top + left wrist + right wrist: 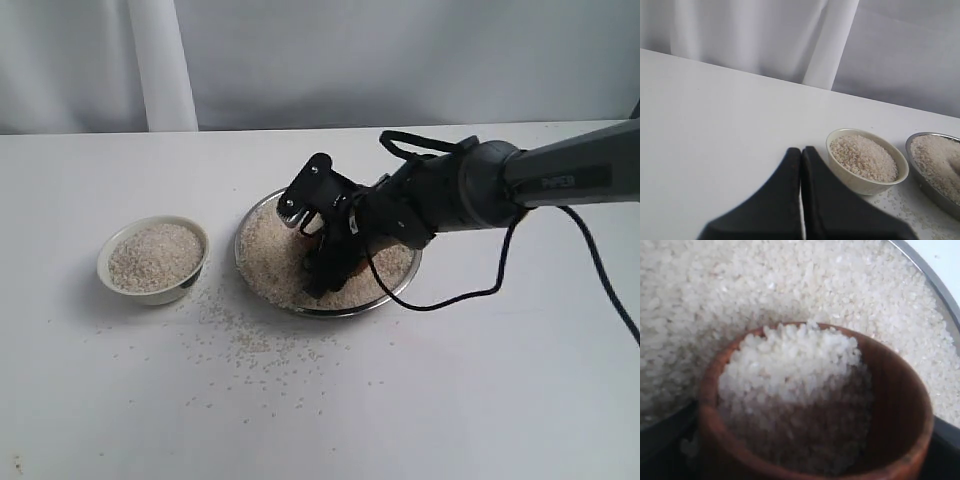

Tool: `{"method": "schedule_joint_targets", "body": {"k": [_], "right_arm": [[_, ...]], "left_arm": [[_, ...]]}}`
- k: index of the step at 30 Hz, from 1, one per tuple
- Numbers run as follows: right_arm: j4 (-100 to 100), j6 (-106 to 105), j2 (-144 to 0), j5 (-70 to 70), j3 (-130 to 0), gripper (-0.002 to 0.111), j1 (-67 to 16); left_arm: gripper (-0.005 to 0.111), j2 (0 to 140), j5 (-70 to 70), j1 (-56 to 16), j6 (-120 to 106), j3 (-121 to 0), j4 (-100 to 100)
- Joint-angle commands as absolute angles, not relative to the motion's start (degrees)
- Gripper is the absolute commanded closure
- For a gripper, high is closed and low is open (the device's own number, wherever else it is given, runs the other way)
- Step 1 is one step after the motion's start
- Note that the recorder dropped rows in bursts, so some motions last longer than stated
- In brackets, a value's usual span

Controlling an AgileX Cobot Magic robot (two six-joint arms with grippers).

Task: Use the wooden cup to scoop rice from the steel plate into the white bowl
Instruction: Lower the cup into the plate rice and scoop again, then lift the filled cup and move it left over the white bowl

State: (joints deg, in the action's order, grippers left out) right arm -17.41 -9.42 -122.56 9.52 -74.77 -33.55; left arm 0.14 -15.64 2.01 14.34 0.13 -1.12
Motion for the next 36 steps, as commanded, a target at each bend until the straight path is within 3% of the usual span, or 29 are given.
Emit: {"method": "schedule_joint_targets", "body": {"k": [1, 25, 36], "right_arm": [[-16.94, -8.57, -120.20, 1.28, -71.10, 0.108, -32.97], [-15.08, -8.65, -109.56, -8.81, -71.21, 0.108, -35.27], [-18.35, -10.07, -115.67, 12.29, -90.85, 0.108, -41.51]], "left_arm": [[0.107, 0.00, -15.29, 1.74, 14.56, 0.00, -1.02], [0.107, 0.00, -15.29, 1.74, 14.56, 0.00, -1.02], [0.107, 0.00, -15.29, 1.74, 14.56, 0.00, -1.02]]}}
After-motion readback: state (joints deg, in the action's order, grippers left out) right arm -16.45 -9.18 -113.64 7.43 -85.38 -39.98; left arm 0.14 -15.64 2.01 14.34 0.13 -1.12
